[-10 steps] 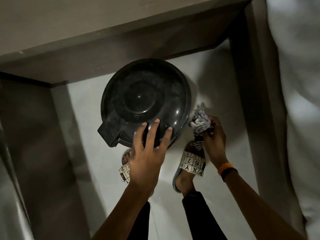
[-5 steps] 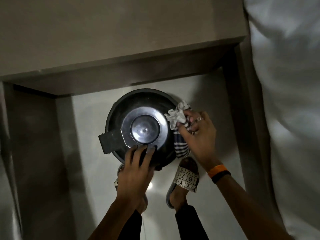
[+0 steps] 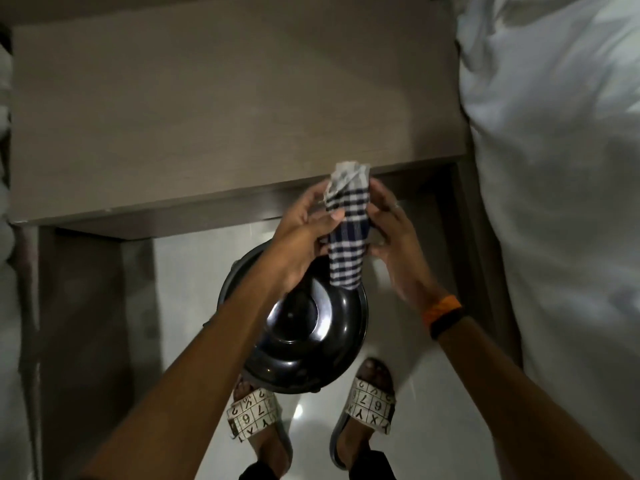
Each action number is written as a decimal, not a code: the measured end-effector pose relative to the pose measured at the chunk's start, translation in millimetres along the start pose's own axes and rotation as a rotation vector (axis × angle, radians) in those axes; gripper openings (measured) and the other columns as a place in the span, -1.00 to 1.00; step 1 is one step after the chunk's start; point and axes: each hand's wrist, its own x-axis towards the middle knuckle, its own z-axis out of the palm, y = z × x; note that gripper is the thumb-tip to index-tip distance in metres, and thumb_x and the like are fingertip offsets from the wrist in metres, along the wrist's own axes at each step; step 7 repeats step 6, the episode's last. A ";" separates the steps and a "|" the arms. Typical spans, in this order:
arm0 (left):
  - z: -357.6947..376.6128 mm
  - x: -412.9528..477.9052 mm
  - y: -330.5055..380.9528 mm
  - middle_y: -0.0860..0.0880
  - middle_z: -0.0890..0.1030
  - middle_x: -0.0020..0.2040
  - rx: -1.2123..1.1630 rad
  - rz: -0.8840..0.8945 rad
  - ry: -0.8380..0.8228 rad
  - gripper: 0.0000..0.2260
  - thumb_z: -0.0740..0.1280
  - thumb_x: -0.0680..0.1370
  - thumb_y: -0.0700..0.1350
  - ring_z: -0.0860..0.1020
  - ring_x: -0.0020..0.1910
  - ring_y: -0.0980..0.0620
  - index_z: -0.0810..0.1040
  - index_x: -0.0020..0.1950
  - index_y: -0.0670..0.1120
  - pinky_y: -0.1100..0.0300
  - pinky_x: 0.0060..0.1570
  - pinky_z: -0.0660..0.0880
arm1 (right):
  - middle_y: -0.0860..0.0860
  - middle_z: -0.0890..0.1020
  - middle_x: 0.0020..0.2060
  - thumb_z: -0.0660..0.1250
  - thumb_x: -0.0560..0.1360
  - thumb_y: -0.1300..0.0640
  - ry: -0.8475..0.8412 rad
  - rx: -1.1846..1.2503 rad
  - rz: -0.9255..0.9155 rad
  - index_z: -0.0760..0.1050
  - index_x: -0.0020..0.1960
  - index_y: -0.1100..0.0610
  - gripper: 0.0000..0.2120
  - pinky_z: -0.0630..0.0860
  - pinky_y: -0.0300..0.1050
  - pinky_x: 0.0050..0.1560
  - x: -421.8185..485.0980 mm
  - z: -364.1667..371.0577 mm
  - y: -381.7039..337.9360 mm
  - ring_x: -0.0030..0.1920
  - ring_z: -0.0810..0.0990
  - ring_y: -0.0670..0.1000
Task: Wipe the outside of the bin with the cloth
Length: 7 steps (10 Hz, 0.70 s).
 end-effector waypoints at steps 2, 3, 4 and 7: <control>22.4 57.6 73.7 -0.21 0.59 0.38 -0.077 0.153 0.061 -0.60 0.24 0.68 -0.35 0.62 0.30 -0.23 0.38 0.51 -0.14 -0.18 0.24 0.62 | 0.14 0.53 0.41 0.36 0.62 0.19 0.075 -0.149 -0.162 0.45 0.36 0.09 -0.67 0.52 0.15 0.42 84.2 8.1 -64.7 0.39 0.55 0.14; 23.7 77.4 86.8 -0.19 0.61 0.31 0.127 0.246 0.277 -0.60 0.28 0.65 -0.35 0.61 0.30 -0.23 0.41 0.47 -0.10 -0.20 0.29 0.58 | 0.15 0.55 0.37 0.36 0.63 0.13 0.152 -0.643 -0.304 0.45 0.41 0.17 -0.63 0.48 0.06 0.43 118.0 8.0 -74.4 0.36 0.53 0.08; 14.6 102.3 81.5 -0.27 0.27 0.58 0.859 0.286 0.448 -0.41 0.36 0.63 -0.25 0.32 0.55 -0.25 0.25 0.63 -0.09 -0.14 0.54 0.31 | 0.19 0.36 0.52 0.27 0.65 -0.09 0.167 -1.397 -0.245 0.28 0.58 0.00 -0.46 0.31 0.14 0.53 141.8 7.2 -60.6 0.51 0.34 0.22; -2.7 109.0 59.9 -0.17 -0.10 0.73 1.645 0.306 0.299 -0.40 0.07 0.74 0.13 -0.10 0.68 -0.28 -0.01 0.72 -0.05 -0.27 0.62 -0.05 | 0.21 0.03 0.67 0.12 0.70 -0.15 0.156 -1.667 -0.286 0.07 0.65 -0.08 -0.43 0.08 0.45 0.57 138.9 9.7 -44.1 0.68 0.00 0.28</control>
